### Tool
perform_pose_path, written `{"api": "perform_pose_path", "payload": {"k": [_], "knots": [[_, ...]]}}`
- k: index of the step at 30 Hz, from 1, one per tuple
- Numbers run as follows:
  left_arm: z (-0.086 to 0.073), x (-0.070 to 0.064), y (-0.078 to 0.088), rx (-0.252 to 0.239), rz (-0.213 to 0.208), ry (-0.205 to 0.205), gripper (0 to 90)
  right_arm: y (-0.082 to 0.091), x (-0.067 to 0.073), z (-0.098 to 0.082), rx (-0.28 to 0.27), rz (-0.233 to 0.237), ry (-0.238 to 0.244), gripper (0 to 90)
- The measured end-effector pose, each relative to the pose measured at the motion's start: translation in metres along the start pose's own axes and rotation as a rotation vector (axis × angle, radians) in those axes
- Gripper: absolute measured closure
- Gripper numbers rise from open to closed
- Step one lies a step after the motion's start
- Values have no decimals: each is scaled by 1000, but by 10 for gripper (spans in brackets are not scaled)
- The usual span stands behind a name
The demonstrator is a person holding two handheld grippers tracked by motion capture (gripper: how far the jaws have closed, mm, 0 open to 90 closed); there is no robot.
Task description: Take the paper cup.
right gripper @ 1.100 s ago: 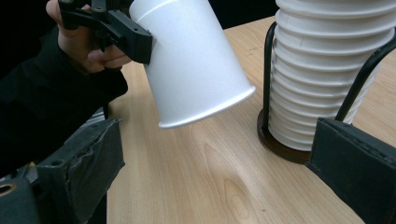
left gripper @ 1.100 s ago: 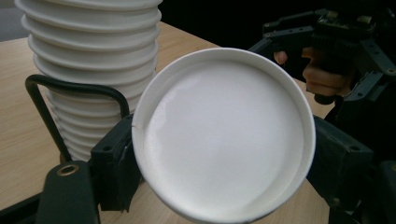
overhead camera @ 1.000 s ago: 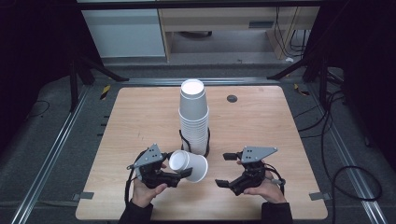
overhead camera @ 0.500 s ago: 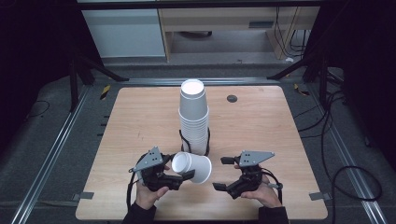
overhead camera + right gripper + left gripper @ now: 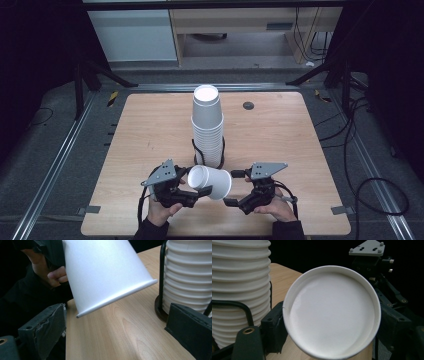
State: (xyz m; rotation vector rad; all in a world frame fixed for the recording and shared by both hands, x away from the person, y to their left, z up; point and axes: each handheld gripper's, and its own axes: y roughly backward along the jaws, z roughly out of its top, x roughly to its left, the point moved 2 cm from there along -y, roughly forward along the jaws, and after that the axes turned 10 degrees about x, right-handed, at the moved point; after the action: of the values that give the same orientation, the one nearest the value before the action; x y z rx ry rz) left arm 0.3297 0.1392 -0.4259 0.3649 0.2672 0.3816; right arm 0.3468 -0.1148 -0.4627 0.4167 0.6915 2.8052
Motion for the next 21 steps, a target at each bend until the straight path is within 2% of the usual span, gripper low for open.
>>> {"api": "perform_pose_path", "payload": {"k": [11, 21], "knots": [[-1, -4, -5, -2, -31, -16, 212, -7, -2, 1, -13, 30, -5, 29], [-1, -5, -7, -6, -41, -20, 213, -9, -2, 2, -18, 49, 5, 23]]}}
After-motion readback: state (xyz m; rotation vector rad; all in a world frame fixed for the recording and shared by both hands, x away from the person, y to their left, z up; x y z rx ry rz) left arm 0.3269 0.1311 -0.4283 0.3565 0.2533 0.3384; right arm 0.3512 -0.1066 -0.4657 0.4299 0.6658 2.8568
